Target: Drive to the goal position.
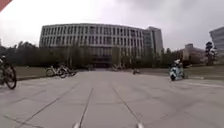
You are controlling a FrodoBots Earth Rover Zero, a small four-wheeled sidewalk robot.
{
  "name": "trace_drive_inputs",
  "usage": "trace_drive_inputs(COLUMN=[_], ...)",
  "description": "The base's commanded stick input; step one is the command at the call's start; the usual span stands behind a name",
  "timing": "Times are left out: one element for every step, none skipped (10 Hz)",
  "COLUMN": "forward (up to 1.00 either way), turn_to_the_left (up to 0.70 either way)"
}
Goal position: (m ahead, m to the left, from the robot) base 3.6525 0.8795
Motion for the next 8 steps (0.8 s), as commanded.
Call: trace_drive_inputs(forward=[0.50, 0.50, 0.50, 0.50, 0.50, 0.50, 0.50, 0.50], turn_to_the_left=[0.00, 0.00, 0.00, 0.00, 0.00, 0.00, 0.00, 0.00])
